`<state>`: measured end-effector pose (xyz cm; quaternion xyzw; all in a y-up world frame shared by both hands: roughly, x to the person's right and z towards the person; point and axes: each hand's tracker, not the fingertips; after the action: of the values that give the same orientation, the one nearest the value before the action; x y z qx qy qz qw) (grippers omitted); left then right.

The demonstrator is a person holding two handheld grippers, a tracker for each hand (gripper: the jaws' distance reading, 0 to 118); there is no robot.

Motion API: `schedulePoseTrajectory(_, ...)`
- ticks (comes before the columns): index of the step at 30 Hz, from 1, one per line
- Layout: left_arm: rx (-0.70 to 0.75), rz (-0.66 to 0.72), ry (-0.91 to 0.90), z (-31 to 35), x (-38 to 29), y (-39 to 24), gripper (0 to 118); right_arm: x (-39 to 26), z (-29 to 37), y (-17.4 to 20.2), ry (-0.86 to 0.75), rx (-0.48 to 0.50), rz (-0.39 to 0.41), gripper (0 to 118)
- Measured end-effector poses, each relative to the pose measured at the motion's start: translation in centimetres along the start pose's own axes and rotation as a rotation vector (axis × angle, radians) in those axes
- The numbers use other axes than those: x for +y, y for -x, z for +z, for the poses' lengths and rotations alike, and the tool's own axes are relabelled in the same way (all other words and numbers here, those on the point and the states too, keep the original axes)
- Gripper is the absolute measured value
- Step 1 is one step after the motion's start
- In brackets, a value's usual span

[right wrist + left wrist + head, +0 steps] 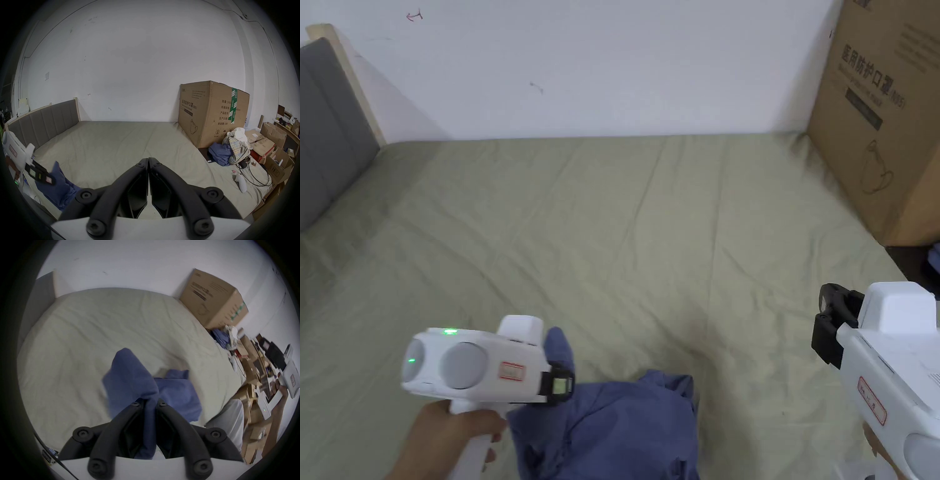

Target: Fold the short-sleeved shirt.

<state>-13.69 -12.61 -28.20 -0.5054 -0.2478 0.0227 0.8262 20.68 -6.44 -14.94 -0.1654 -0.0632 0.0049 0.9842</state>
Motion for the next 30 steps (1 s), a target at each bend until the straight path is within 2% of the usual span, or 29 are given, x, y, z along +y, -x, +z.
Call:
schedulePoseTrajectory(6, -0.022, -0.061, 0.103, -7.0, 0.3, -5.6, 11, -0.9, 0.4, -1.4, 0.014, -0.029, -0.006, 0)
schedulePoseTrajectory(11, -0.031, -0.037, 0.157, -11.9, -0.6, -8.2, 13, -1.5, 0.3, -2.3, 0.026, -0.049, -0.015, 0)
schedulePoseTrajectory(13, 0.008, -0.059, 0.176, -13.6, -1.2, -9.0, 21, -1.6, 0.2, -2.5, 0.031, -0.052, -0.016, 0)
schedulePoseTrajectory(14, 0.025, -0.065, 0.188, -14.2, -1.3, -9.2, 29, -1.7, 0.2, -2.5, 0.033, -0.053, -0.016, 0)
schedulePoseTrajectory(17, 0.007, -0.067, 0.191, -14.2, -1.6, -9.9, 70, -1.8, 0.2, -2.7, 0.038, -0.053, -0.015, 0)
schedulePoseTrajectory(19, -0.027, -0.066, 0.169, -13.0, -1.5, -10.3, 87, -1.9, 0.1, -2.7, 0.041, -0.054, -0.019, 0)
schedulePoseTrajectory(24, -0.039, -0.097, -0.036, -8.2, -0.3, -9.5, 89, -1.8, 0.0, -2.6, 0.039, -0.05, -0.026, 0)
schedulePoseTrajectory(30, 0.129, -0.138, -0.24, -4.8, -0.4, -5.8, 89, -1.3, 0.0, -2.3, 0.024, -0.039, -0.022, 0)
